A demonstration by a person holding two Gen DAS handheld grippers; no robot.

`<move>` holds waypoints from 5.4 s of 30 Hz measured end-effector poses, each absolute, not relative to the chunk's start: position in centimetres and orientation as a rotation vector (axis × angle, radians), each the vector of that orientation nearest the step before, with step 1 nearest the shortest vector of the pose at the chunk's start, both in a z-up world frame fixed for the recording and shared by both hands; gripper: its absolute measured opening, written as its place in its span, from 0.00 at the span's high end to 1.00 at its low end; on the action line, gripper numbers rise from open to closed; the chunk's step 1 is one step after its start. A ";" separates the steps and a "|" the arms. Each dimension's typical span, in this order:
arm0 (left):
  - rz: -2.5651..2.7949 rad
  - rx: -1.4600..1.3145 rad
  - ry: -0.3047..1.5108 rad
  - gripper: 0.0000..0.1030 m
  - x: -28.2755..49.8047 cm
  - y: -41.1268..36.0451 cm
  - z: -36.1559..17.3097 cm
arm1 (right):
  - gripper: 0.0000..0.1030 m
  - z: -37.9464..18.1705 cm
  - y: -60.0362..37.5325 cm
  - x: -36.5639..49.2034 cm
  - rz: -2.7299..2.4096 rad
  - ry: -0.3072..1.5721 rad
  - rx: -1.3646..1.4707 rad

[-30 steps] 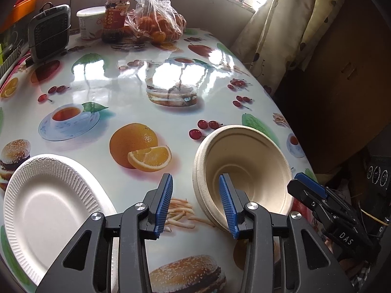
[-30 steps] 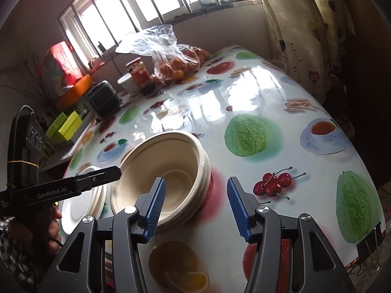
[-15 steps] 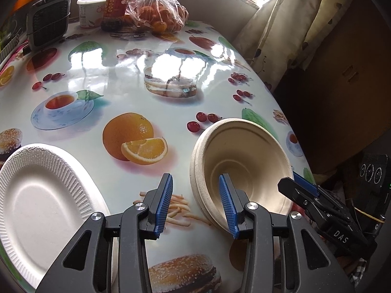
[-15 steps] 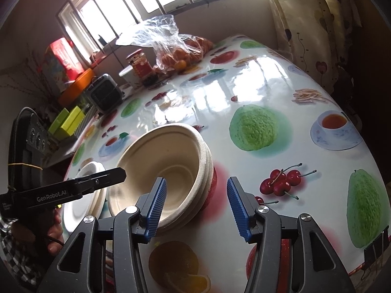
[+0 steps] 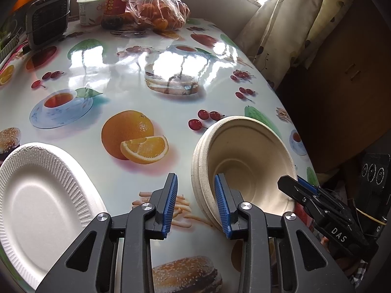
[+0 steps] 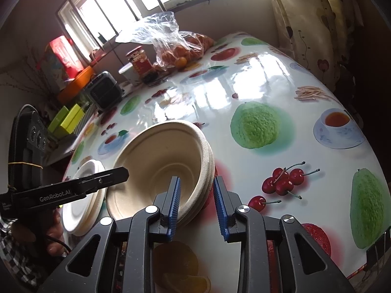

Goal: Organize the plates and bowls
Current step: 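Close the left tool on the stacked bowl rims while the right tool closes too, then carry the beige bowl stack with both tools over the white plate stack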

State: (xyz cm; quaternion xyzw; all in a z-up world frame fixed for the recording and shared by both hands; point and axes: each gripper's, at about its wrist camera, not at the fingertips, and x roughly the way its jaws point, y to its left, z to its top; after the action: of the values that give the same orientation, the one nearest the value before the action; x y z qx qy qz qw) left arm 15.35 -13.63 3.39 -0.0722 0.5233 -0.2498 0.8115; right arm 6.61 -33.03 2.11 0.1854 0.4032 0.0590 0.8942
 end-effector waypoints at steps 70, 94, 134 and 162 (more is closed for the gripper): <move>-0.455 -0.171 1.031 0.79 13.4 -9.6 6.3 | 0.79 4.5 -28.9 7.2 0.197 0.808 0.337; -0.335 -0.232 0.988 0.79 12.2 -3.3 7.0 | 0.79 5.3 -23.0 8.5 0.327 0.811 0.263; -0.152 -0.275 0.933 0.79 9.5 5.1 7.8 | 0.79 5.9 -13.9 10.1 0.502 0.837 0.142; -0.116 -0.291 0.962 0.79 9.9 6.9 5.9 | 0.79 4.5 -11.6 11.2 0.520 0.866 0.137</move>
State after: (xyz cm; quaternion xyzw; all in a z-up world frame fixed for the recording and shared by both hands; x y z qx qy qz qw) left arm 9.94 6.93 5.85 -0.1392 0.4606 -0.0555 0.8749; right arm 11.17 -11.64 4.50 0.0656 0.4147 0.2490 0.8728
